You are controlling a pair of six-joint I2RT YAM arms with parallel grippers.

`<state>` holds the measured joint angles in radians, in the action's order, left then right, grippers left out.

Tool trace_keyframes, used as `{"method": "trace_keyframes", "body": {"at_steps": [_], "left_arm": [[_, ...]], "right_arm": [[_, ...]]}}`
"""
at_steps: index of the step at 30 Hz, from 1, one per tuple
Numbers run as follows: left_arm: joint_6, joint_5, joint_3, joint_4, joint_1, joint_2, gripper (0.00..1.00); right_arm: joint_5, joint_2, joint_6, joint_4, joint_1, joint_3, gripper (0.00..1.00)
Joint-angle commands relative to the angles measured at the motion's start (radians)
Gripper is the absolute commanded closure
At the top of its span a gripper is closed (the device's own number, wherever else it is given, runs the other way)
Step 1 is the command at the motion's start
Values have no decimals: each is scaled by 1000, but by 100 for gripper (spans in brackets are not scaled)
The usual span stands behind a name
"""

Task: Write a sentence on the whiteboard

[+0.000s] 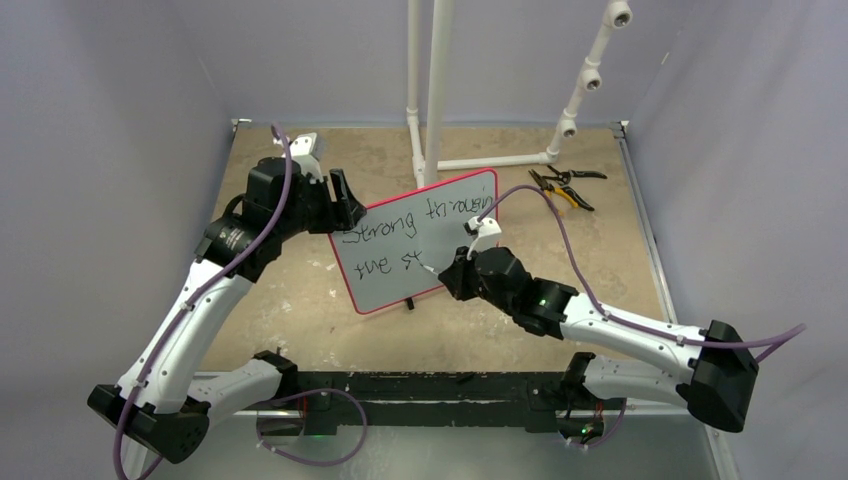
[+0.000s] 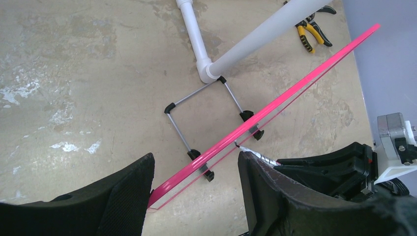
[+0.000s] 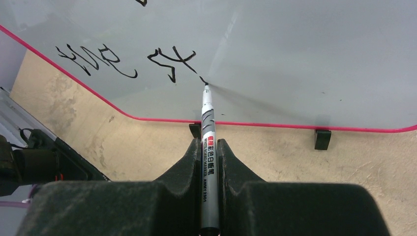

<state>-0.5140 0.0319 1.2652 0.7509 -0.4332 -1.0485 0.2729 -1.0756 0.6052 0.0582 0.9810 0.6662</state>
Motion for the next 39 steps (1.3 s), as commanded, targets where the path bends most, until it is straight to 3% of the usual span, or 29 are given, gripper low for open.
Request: {"method": "trace_keyframes", "body": {"at_steps": [1, 15, 39], "left_arm": [[-18, 28, 3, 16, -1, 25, 38], [-30, 30, -8, 11, -1, 38, 37], [-37, 39, -1, 9, -1, 31, 36]], "right_arm": [[52, 27, 18, 3, -1, 17, 100], [77, 216, 53, -20, -1, -46, 100], [91, 109, 32, -54, -1, -4, 100]]}}
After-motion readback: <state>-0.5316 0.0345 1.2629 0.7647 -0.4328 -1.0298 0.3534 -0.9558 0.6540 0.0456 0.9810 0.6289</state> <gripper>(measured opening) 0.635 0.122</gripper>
